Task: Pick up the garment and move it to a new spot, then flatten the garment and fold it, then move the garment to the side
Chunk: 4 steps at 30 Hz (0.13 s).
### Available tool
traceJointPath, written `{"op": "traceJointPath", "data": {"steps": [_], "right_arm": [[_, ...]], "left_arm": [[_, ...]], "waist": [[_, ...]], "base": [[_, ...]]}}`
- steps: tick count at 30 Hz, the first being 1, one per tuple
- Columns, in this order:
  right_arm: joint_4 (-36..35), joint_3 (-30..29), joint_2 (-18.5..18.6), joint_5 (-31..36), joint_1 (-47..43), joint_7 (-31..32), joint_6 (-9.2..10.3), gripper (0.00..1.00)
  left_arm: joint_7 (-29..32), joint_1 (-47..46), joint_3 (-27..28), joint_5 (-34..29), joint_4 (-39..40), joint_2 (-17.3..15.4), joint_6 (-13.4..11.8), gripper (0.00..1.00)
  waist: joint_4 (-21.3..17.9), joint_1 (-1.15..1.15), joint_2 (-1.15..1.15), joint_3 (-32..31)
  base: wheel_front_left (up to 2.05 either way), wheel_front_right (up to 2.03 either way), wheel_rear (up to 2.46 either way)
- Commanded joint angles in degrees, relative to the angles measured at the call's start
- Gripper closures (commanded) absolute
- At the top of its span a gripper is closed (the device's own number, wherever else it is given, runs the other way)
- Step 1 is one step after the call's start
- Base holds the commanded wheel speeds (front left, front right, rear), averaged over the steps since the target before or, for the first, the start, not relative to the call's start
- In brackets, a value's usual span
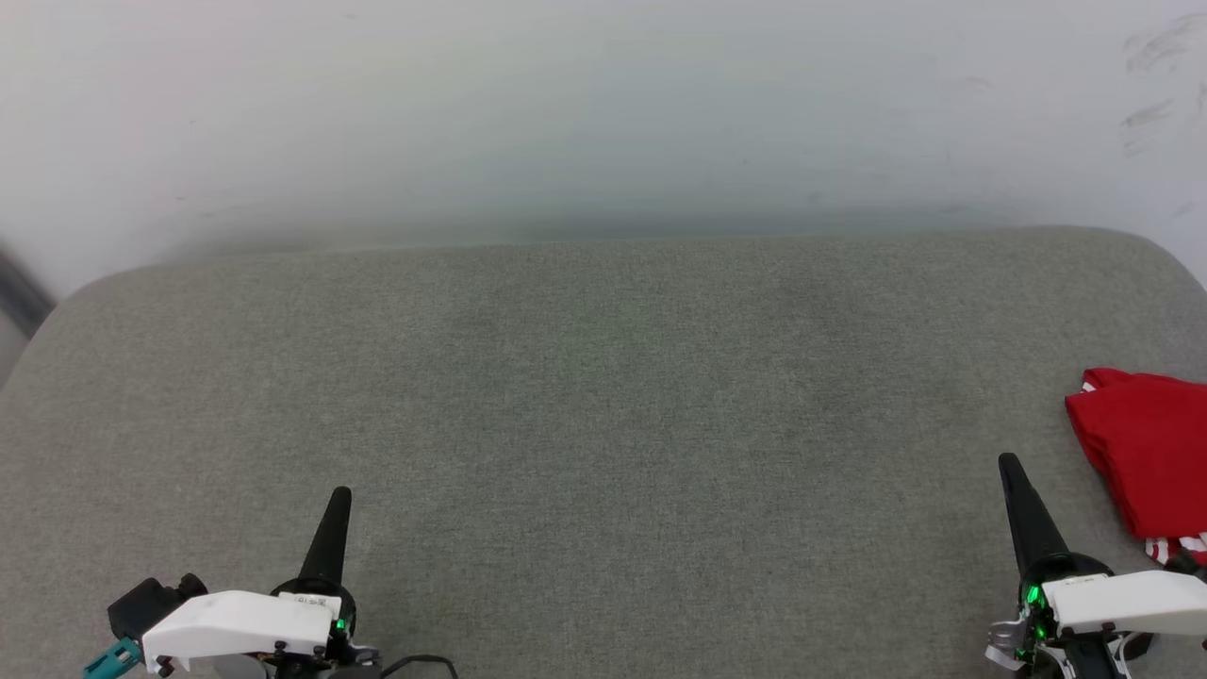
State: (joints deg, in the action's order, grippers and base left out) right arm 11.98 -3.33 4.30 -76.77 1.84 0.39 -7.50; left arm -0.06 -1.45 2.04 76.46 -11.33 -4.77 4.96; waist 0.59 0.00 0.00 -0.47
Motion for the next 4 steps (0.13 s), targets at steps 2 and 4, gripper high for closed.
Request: {"op": "traceJointPath", "data": {"steps": [2, 4], "right_arm": [[0.0, -0.3, 0.3, -1.8, 1.3, 0.5, 0.01, 1.0], [0.1, -0.3, 0.3, -2.7, 1.6, 0.7, 0.01, 1.0]], "left_arm": [[0.5, -1.2, 0.3, 1.7, -0.1, -0.2, 0.5, 1.0], [0.8, -1.6, 0.4, 2.7, -0.2, -0.2, 0.7, 1.0]], "waist": [[0.0, 0.0, 0.0, 0.0], [-0.1, 0.0, 0.0, 0.1]], "base": [[0.0, 0.0, 0.0], [0.0, 0.0, 0.0]]}}
